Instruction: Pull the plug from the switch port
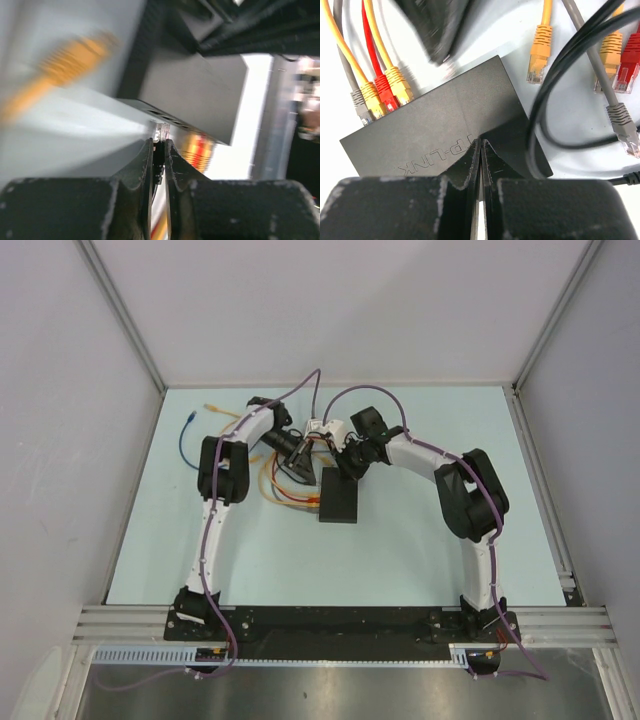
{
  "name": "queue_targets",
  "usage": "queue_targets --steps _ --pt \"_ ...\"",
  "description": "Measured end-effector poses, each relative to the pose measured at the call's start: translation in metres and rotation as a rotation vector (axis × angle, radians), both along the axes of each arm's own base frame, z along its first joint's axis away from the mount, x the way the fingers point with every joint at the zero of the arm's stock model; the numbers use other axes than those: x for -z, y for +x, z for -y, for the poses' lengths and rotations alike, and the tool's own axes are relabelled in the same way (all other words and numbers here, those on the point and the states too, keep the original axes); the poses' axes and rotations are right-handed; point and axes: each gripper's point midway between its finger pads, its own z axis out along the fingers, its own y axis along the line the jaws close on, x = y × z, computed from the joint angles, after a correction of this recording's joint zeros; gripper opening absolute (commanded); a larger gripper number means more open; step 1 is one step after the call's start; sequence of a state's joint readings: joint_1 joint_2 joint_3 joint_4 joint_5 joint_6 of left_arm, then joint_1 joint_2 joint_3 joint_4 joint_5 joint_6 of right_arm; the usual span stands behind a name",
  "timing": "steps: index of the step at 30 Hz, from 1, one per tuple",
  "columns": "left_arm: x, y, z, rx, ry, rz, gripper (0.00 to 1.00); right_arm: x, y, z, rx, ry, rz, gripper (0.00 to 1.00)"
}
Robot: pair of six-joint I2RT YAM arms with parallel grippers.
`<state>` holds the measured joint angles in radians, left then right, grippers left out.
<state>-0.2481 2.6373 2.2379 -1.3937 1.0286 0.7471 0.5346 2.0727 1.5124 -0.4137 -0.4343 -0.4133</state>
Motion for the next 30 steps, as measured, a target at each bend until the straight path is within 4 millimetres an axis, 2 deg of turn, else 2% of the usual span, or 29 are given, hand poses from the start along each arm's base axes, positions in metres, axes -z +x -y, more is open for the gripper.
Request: queue_targets --steps 3,5,12,16,20,24,28,30 --pt "0.0 0.017 -0.004 -0.002 0.026 0.079 0.0 0.0 0.0 0.0 0.0 0.0 0.0 0.06" --pt "0.001 0.019 -0.006 -0.006 0.026 0.081 0.0 0.0 0.0 0.0 0.0 0.0 0.0 0.06" --pt "0.0 -0.007 -0.011 -0.003 0.006 0.001 0.0 0.0 0.0 0.0 0.0 0.0 0.0 0.06" --pt "-0.007 -0.007 -0.019 0.008 0.047 0.047 0.0 0.0 0.0 0.0 -0.002 -0.001 0.001 0.06" --pt "-0.038 0.004 -0.028 0.009 0.085 0.159 0.0 0.0 0.0 0.0 -0.002 -0.001 0.002 0.06" --pt "-0.091 0.039 -0.039 -0.022 0.106 0.378 0.0 0.0 0.0 0.0 -0.003 -0.002 0.002 0.06" --pt "-0.148 0.062 -0.066 -0.127 0.136 0.523 0.0 0.0 0.0 0.0 -0.003 -0.002 0.002 0.06" --pt "-0.175 0.077 -0.089 -0.207 0.167 0.6 0.0 0.0 0.0 0.0 -0.005 -0.003 0.003 0.06"
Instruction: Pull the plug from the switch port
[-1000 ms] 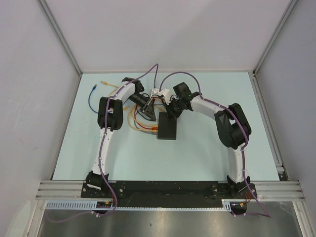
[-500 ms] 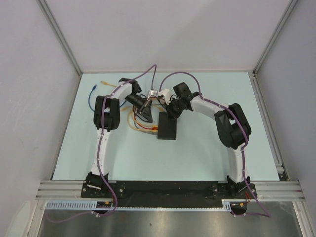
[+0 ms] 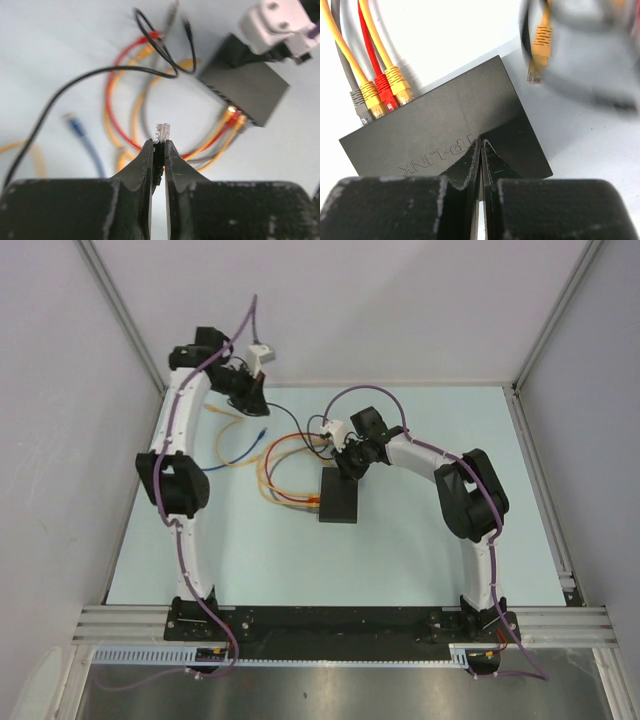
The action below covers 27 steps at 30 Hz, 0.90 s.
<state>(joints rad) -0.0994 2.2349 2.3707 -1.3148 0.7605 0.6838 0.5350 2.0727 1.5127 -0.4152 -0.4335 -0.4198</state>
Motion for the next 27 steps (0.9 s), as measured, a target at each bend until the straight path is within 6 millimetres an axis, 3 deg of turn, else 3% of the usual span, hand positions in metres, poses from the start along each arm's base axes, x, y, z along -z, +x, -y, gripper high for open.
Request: queue_targets --steps 6,9,19,24,27 --pt "-0.072 0.041 -0.074 -0.269 0.03 0.234 0.0 0.0 0.0 0.0 0.0 0.0 0.0 0.06" --pt "-0.104 0.054 -0.097 -0.37 0.008 0.327 0.0 0.0 0.0 0.0 0.0 0.0 0.0 0.06" --pt "-0.217 0.063 -0.084 -0.434 -0.205 0.588 0.0 0.0 0.0 0.0 -0.001 -0.001 0.001 0.06" --pt "-0.279 0.057 -0.091 -0.461 -0.229 0.804 0.0 0.0 -0.001 -0.001 -0.005 -0.002 0.002 0.07" --pt "-0.302 0.053 -0.096 -0.481 -0.222 0.892 0.0 0.0 -0.001 -0.002 -0.008 -0.002 0.003 0.07"
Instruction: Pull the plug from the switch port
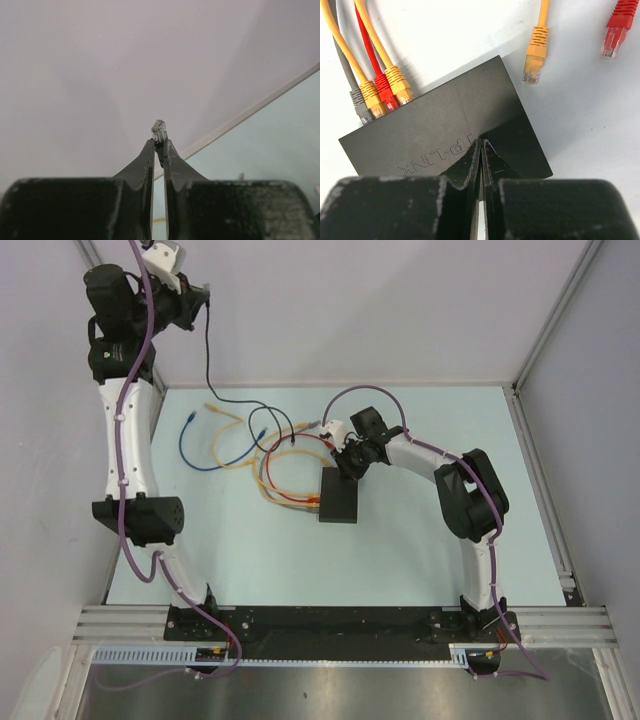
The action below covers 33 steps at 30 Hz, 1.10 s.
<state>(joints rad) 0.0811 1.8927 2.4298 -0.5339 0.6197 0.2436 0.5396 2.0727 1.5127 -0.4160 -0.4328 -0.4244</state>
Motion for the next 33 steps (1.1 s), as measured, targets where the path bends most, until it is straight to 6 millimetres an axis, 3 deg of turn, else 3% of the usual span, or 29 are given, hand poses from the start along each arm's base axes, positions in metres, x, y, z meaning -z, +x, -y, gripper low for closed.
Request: queue_targets --steps 2,5,7,10,13,16,18,19,22,25,29,31,33 --pt "-0.002 0.001 -0.003 -0.021 0.0 0.008 0.0 0.0 0.0 0.0 -0.001 0.0 0.0 0.07" --pt "0.024 0.012 -0.007 -0.049 -0.023 -0.06 0.0 0.0 -0.001 -0.001 -0.004 -0.001 0.002 0.07" --pt "0.058 0.022 -0.008 -0.065 -0.036 -0.141 0.0 0.0 -0.001 -0.001 -0.005 -0.002 0.003 0.07" --pt "0.136 0.04 -0.014 -0.098 -0.054 -0.333 0.0 0.0 -0.001 -0.001 -0.007 -0.005 0.005 0.07" --pt "0.2 0.06 -0.025 -0.146 -0.063 -0.465 0.0 0.0 -0.001 -0.001 -0.007 -0.006 0.007 0.07" --pt "0.239 0.068 -0.034 -0.192 -0.052 -0.544 0.04 0.0 -0.001 -0.001 -0.011 -0.008 0.01 0.08" --pt "0.251 0.073 -0.037 -0.213 -0.047 -0.568 0.21 0.0 -0.001 -0.002 -0.015 -0.009 0.013 0.08" --pt "0.252 0.075 -0.038 -0.218 -0.045 -0.568 0.4 0.0 -0.001 -0.002 -0.016 -0.01 0.014 0.08" --pt "0.251 0.077 -0.036 -0.226 -0.038 -0.559 0.58 0.0 -0.001 -0.002 -0.019 -0.012 0.018 0.08" --pt "0.252 0.078 -0.031 -0.228 -0.018 -0.552 0.67 0.0 -0.001 -0.002 -0.019 -0.015 0.02 0.09" --pt "0.264 0.073 -0.025 -0.242 0.058 -0.561 0.7 0.0 -0.001 -0.002 -0.019 -0.016 0.021 0.1" --pt "0.271 0.063 -0.012 -0.221 0.106 -0.576 0.71 0.0 -0.001 -0.002 -0.019 -0.017 0.022 0.1" --pt "0.276 0.047 0.015 -0.155 0.143 -0.589 0.72 0.0 -0.001 -0.003 -0.02 -0.018 0.023 0.1"
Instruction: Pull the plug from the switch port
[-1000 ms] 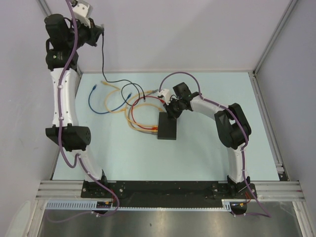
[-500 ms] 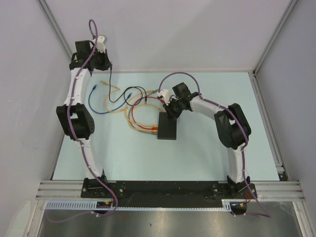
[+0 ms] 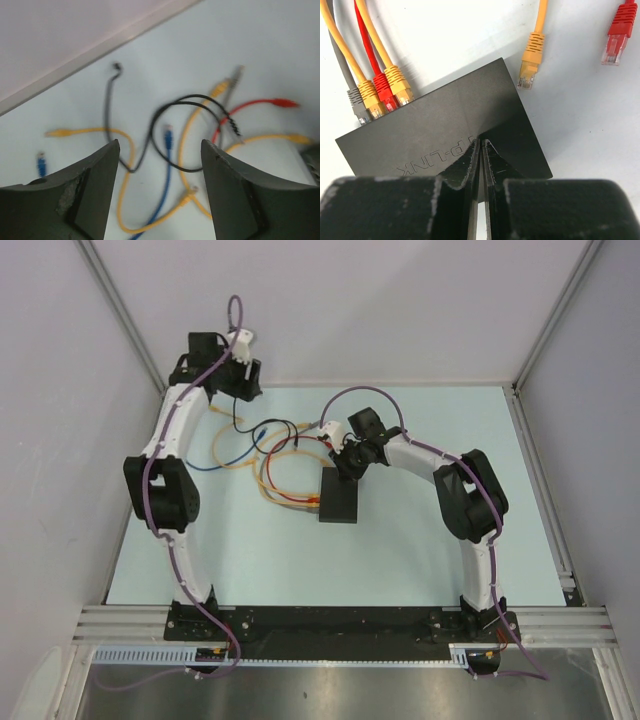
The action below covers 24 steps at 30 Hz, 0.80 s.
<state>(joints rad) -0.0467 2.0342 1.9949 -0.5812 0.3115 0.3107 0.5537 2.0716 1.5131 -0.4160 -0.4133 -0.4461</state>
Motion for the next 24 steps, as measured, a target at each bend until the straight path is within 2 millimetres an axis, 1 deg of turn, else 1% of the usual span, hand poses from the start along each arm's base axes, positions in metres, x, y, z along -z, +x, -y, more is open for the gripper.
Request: queue_targets --steps 1,3,4,5,7,8,9,10,12,16,18,21,24 --pt "0.0 -0.009 0.015 0.042 -0.004 -0.007 0.72 0.0 0.0 0.0 0.001 -0.002 0.001 0.1" --pt "-0.003 -0.033 0.058 0.17 -0.03 -0.021 0.72 0.0 0.001 0.0 0.003 -0.003 0.003 0.11" --pt "-0.006 -0.042 0.073 0.222 -0.051 -0.023 0.72 0.0 0.001 0.0 0.003 -0.004 0.003 0.1" --pt "-0.012 -0.055 0.097 0.305 -0.093 -0.028 0.72 0.0 0.001 0.0 0.003 -0.004 0.003 0.1" --pt "-0.018 -0.078 0.131 0.428 -0.168 -0.048 0.71 0.0 0.001 0.001 0.004 -0.005 0.004 0.1" --pt "-0.018 -0.089 0.142 0.48 -0.212 -0.073 0.7 0.0 0.001 0.001 0.004 -0.006 0.004 0.1" --pt "-0.017 -0.096 0.148 0.511 -0.242 -0.093 0.67 0.0 0.001 0.001 0.004 -0.006 0.004 0.09" --pt "-0.013 -0.104 0.153 0.539 -0.278 -0.126 0.67 0.0 0.001 0.001 0.004 -0.005 0.005 0.09" --pt "0.006 -0.123 0.158 0.583 -0.338 -0.217 0.67 0.0 0.001 0.001 0.004 -0.005 0.005 0.09" --pt "0.062 -0.158 0.156 0.587 -0.387 -0.411 0.67 -0.001 0.001 0.0 0.004 -0.004 0.007 0.07" --pt "0.087 -0.175 0.155 0.576 -0.405 -0.503 0.67 -0.001 0.001 0.0 0.005 -0.003 0.007 0.07" --pt "0.11 -0.187 0.153 0.566 -0.417 -0.591 0.67 -0.002 0.001 0.001 0.01 0.0 0.006 0.07" --pt "0.123 -0.194 0.152 0.558 -0.424 -0.638 0.66 -0.003 -0.003 0.006 0.016 -0.004 -0.008 0.06"
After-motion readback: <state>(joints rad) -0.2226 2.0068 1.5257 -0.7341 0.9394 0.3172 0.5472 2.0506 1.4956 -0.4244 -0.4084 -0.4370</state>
